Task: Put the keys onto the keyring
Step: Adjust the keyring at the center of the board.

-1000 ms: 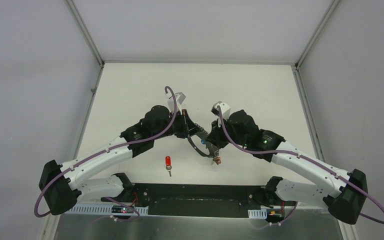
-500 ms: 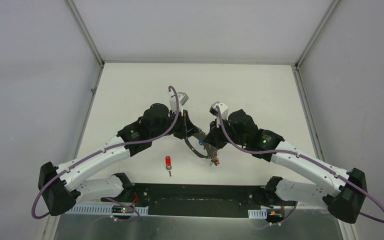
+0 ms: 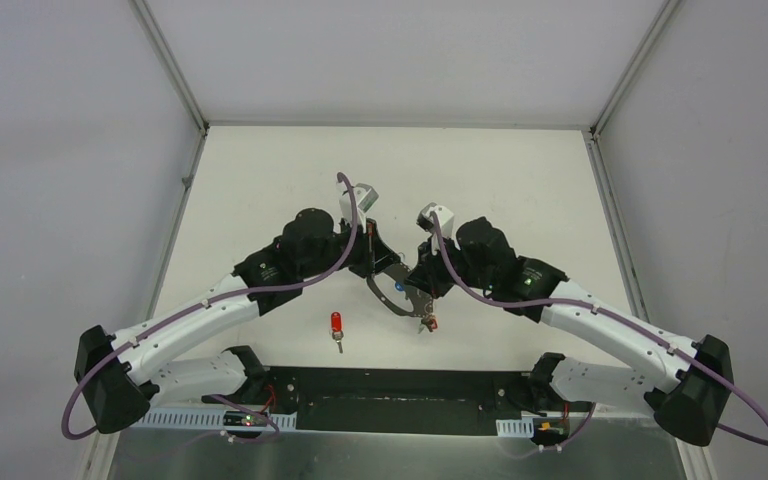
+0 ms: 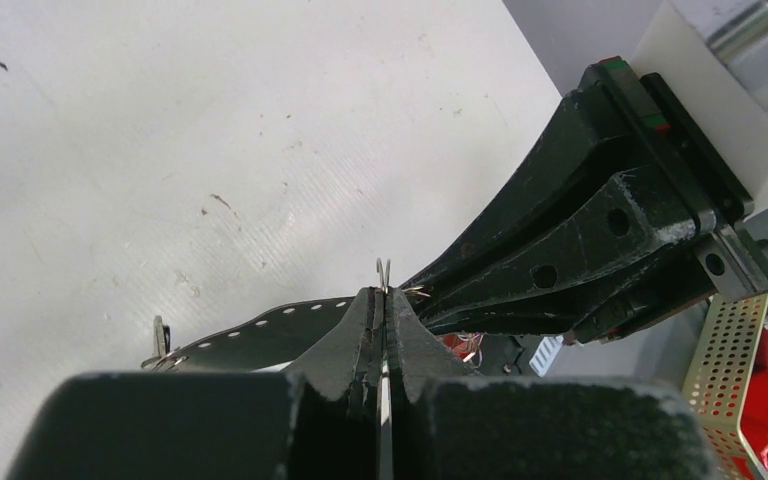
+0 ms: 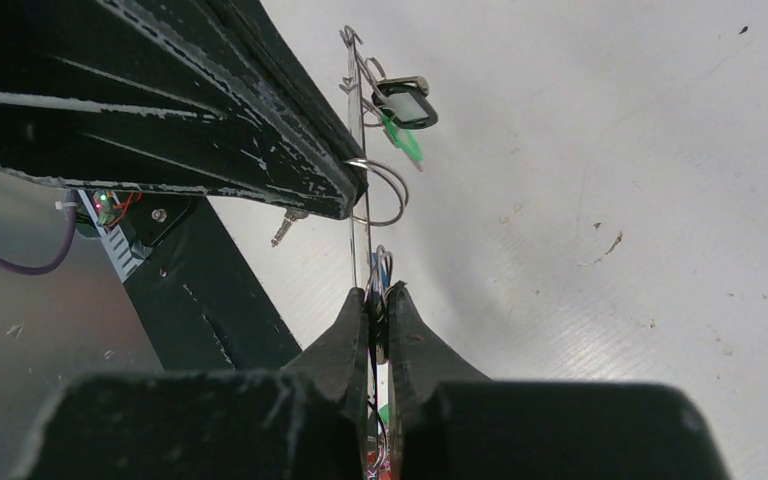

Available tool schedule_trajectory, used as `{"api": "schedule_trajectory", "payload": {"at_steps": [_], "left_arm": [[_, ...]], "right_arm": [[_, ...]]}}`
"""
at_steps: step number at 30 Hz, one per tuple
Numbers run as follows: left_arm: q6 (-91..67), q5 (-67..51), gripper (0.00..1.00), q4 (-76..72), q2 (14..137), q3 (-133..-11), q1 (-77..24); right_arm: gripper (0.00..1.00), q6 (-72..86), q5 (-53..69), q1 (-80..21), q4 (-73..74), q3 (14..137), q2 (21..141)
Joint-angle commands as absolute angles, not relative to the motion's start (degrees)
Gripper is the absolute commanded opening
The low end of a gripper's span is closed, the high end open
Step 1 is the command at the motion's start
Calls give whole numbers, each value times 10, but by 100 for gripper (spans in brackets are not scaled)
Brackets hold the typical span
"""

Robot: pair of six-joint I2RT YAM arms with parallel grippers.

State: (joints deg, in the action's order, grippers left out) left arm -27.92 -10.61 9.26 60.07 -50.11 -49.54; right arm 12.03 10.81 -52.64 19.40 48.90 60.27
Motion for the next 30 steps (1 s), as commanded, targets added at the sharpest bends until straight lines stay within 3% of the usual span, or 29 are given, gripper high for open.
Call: {"api": "schedule_trajectory", "payload": {"at_steps": [1,11,16,23,30], "left_arm": [[-263,-108,0,-34,571,-472,-495],[-237,-118,0,-67,548,-439,-495],[-218,-132,0,-67,544,-428,-495],[-186,-147,0,-91,525,-398,-495],[-141,-164,0,-117,490,-370,-495]], "right_arm": [[0,100,136,-526,154,501,585],[0,78,137,-526,130,479,563],[13,65,157,-527,122,476,561],[53,16,163,-527,100,449,522],[62,-73,171,-527,26,381,431]]}}
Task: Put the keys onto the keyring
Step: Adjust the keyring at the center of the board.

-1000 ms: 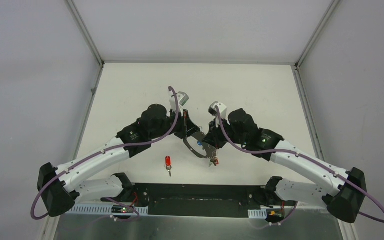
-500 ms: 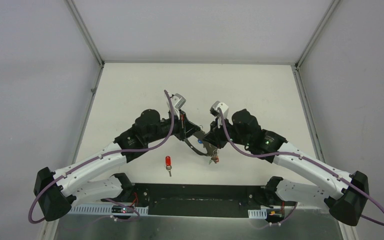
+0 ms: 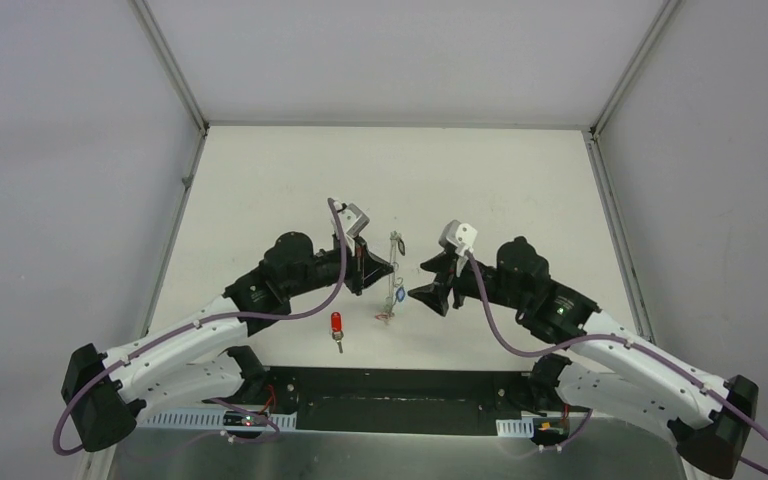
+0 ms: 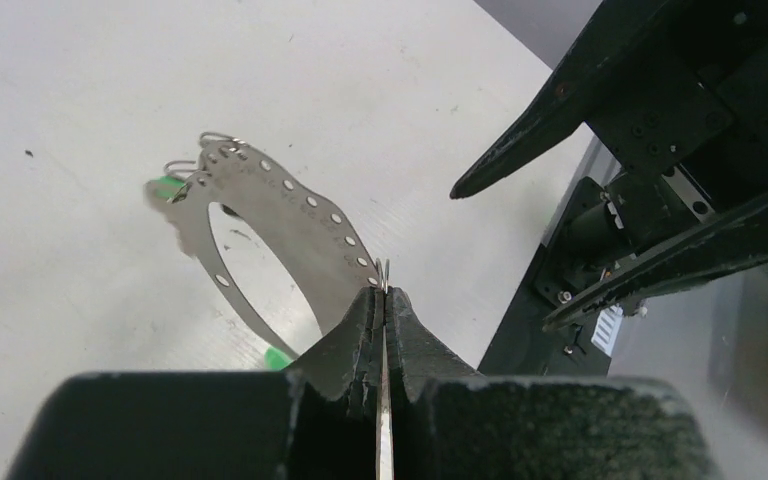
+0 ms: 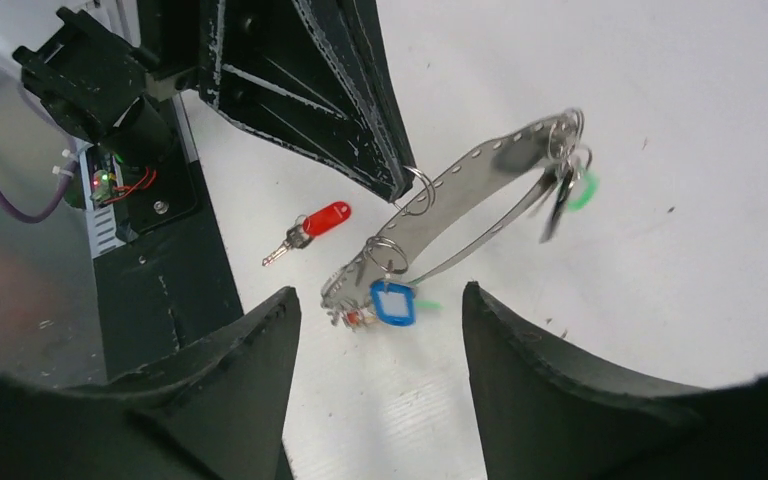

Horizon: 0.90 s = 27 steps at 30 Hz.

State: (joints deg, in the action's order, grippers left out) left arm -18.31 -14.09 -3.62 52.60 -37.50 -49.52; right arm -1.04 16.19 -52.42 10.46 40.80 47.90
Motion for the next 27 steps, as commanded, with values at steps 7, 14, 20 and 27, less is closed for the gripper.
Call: {"api": "schedule_trajectory", "payload": {"at_steps": [7,14,20,27], "left_arm": [[-104,-181,0,-121,451,-349,-495],[-99,-186,0,-118,436,-354,-496],[-91,-205,0,-109,446,-366,-496],[-67,-211,0,-94,457,-381,-496]], "right_arm": [[62,-82,287,-497,14,384,432],[60,18,456,-427,5,435,516],[58,73,512,-397,-12,461,556],[56,141,547,-382,-27,478,598]]}}
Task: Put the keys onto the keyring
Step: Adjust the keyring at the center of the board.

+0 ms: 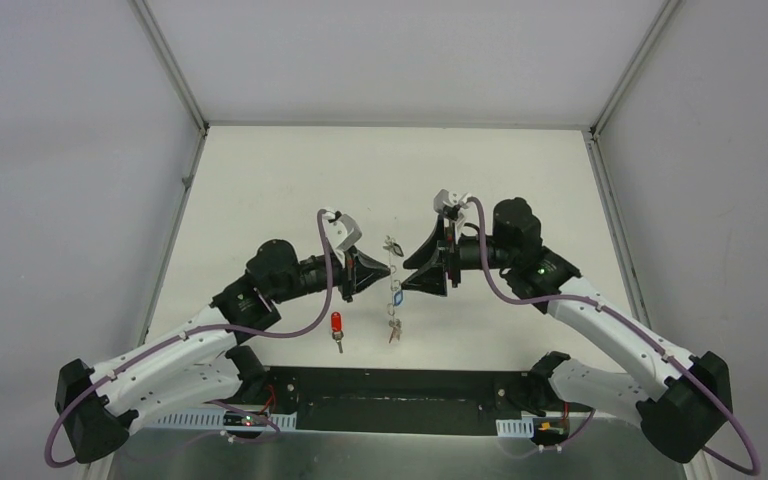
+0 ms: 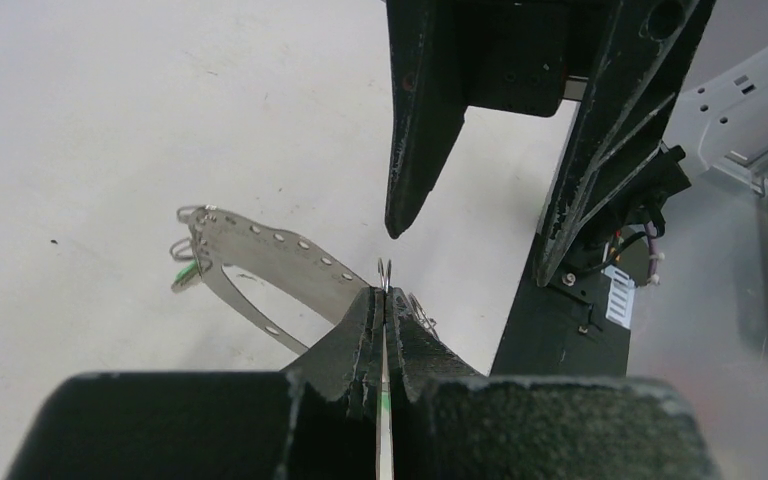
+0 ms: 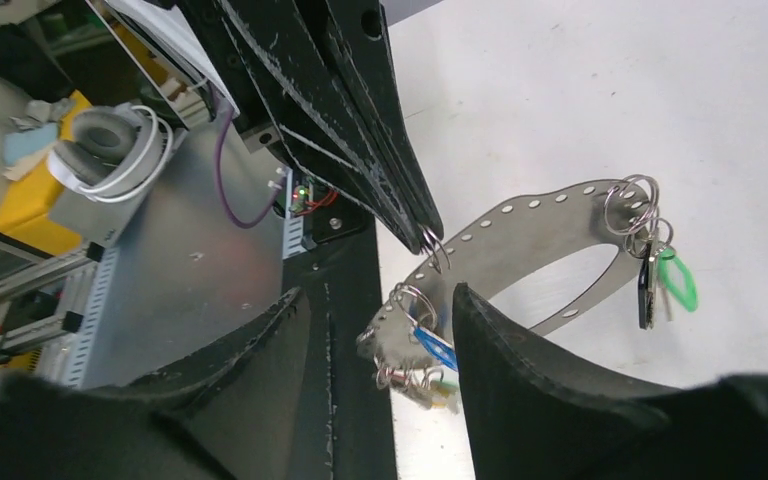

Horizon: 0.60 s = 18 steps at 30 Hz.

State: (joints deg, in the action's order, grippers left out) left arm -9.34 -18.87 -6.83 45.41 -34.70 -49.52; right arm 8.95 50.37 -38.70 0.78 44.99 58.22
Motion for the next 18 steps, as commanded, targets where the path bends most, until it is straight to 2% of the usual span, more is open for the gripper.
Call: {"api": "schedule_trajectory", "payload": {"at_steps": [1,10,18], "left_arm": [[-63,-213,0,-91,459,-385,-496],[-67,-209,0,-79,487,-421,-497],[-83,-188,0,-78,515,-441,-511]], "right_arm": [[56,146,547,-382,-28,478,602],[53,149,568,-381,-32,465,629],[61,114,489,-385,40,470,634]]}}
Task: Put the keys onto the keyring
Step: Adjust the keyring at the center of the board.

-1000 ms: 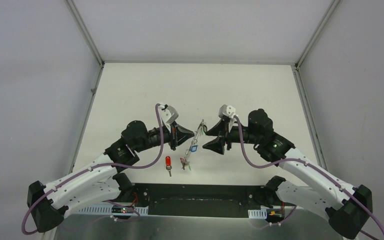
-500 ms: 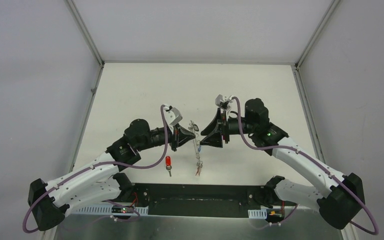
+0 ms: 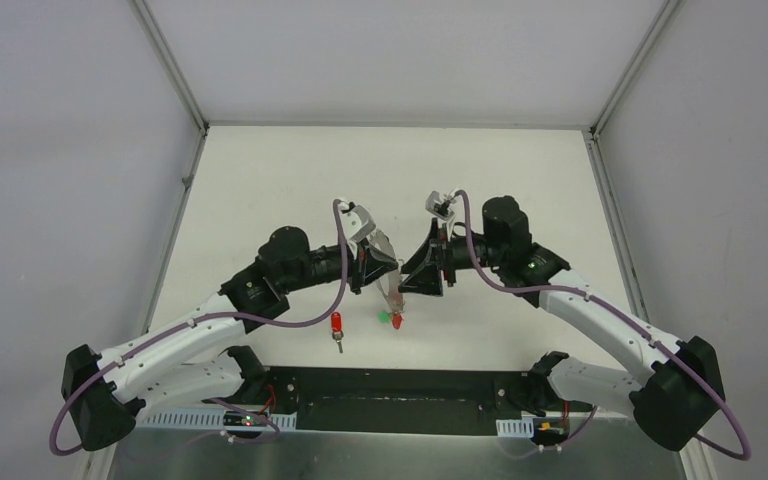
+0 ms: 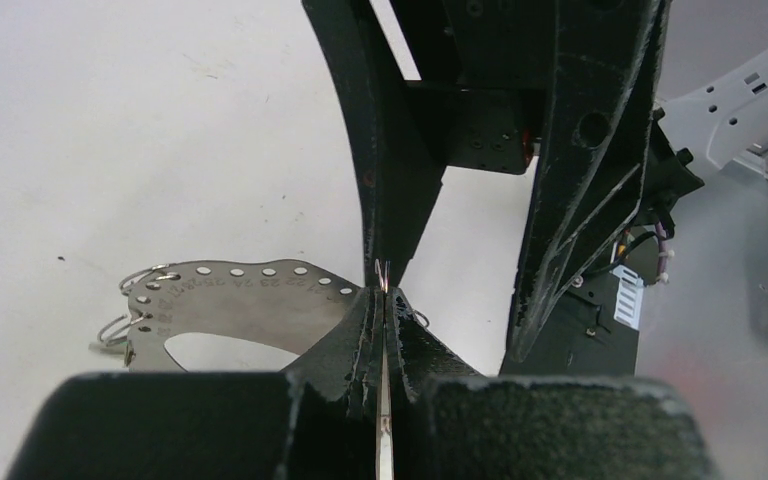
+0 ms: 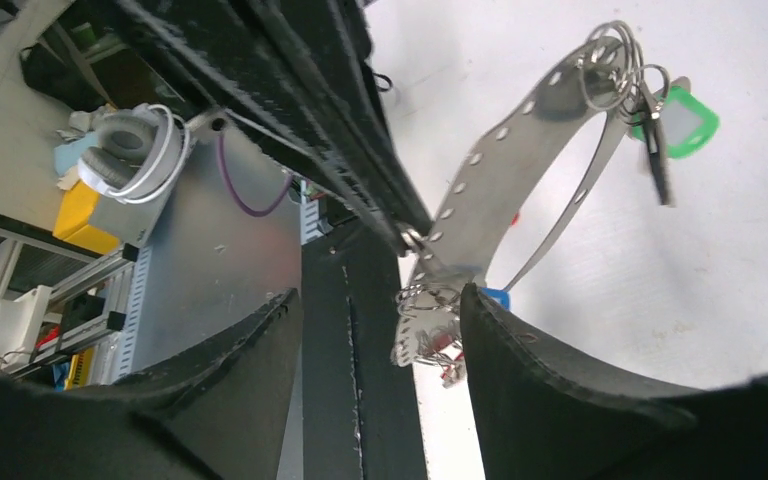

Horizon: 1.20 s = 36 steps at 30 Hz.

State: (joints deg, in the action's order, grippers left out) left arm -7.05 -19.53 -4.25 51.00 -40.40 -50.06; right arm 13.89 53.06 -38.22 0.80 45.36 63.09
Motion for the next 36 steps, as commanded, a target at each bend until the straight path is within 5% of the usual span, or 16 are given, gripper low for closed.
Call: {"api": "schedule_trajectory", "payload": {"at_steps": [1,9,19,22,30,36], "left_arm": [[-85,-184,0,-78,517,-443,-513],[-107,-143,0,-79,518,-450,-519],[-120,-102,0,-73,496,-444,-521],[-130,-88,0,-68,491,-442,-521],[-160,-59,0,-76,493,-437,-526],[-179,-57,0,-109,490,-424,-527]], "right_arm": [[62,106,479,-386,56,475,635],[64,40,373,-430,130,495,642],[30,3,298,-459,185,506,638],[35,-13,278,-463,192,507,628],[74,-31,272,-484,91,453,557],[68,-47,252,-490,73,435,568]]}}
